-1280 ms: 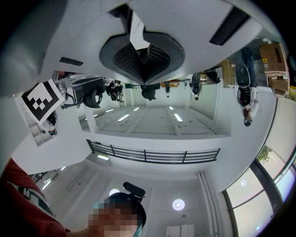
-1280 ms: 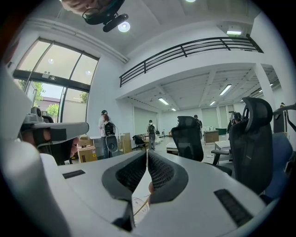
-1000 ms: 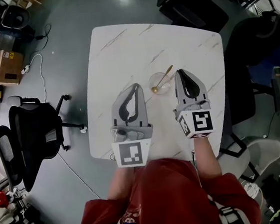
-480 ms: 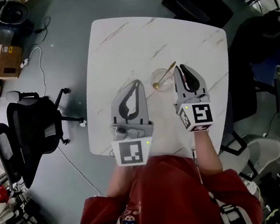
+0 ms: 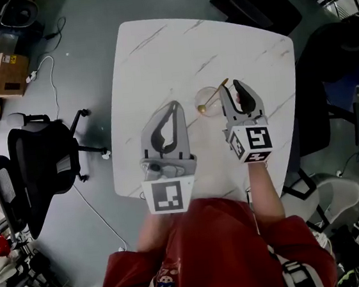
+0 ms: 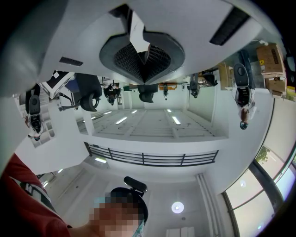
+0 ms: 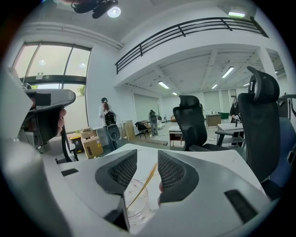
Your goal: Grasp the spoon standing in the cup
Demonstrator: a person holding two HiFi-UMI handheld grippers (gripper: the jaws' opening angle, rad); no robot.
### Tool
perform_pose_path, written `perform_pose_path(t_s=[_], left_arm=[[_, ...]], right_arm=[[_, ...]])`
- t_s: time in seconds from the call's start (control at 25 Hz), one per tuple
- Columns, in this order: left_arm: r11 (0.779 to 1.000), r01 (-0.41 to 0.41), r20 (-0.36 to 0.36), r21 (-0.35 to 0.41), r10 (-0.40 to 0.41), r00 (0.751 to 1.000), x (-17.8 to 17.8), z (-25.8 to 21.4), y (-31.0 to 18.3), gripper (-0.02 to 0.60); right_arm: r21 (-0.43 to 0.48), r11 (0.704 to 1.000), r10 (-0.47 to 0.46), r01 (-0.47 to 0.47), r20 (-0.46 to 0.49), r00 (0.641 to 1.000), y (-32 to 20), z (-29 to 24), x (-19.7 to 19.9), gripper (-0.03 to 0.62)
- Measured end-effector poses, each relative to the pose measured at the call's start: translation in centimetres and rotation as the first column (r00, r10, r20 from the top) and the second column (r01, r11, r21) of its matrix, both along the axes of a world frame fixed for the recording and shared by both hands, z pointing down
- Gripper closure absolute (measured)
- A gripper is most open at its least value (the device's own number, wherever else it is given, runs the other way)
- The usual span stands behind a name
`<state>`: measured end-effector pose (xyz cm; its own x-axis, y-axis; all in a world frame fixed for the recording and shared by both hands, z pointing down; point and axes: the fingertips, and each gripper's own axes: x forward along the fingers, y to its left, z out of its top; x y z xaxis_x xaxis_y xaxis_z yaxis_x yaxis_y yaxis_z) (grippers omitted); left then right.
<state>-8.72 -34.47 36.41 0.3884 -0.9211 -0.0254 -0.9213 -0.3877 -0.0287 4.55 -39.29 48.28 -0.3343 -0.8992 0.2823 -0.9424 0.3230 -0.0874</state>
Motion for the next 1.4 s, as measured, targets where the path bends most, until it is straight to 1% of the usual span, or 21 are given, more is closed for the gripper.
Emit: perform_pose_path(t_s=[0.36,0.6,1.0,1.4], left_arm=[[1.0,0.004,0.008,-0.001,-0.004,1.0,-0.4,0.4,-0.1,0.572],[1.0,0.009,0.01,-0.009,-0.009,1.0,-0.6,0.5,0.0,0.572],[1.0,0.016,0.003,-0.007,-0.016,1.0,-0.5,0.4,-0.2,0.572],[1.0,0.018,0.016,-0.011,-0.017,1.0,-0.6,0.4,-0.4,0.572]], right_arm=[[-0.059,0.998,-0.013,0.014,0.016,1.0,-0.4,2.1,-0.3,0.451],[-0.094,0.995,-0.027,0.028,0.015,1.0,-0.4,3.3,-0.5,0.448],[-0.117,0.993,-0.034,0.036,0.018,0.999,-0.7,4.4,-0.4,0.449],[-0.125,0.991,-0.034,0.038,0.034,0.999,-0.9,4.6,-0.4,0.45]])
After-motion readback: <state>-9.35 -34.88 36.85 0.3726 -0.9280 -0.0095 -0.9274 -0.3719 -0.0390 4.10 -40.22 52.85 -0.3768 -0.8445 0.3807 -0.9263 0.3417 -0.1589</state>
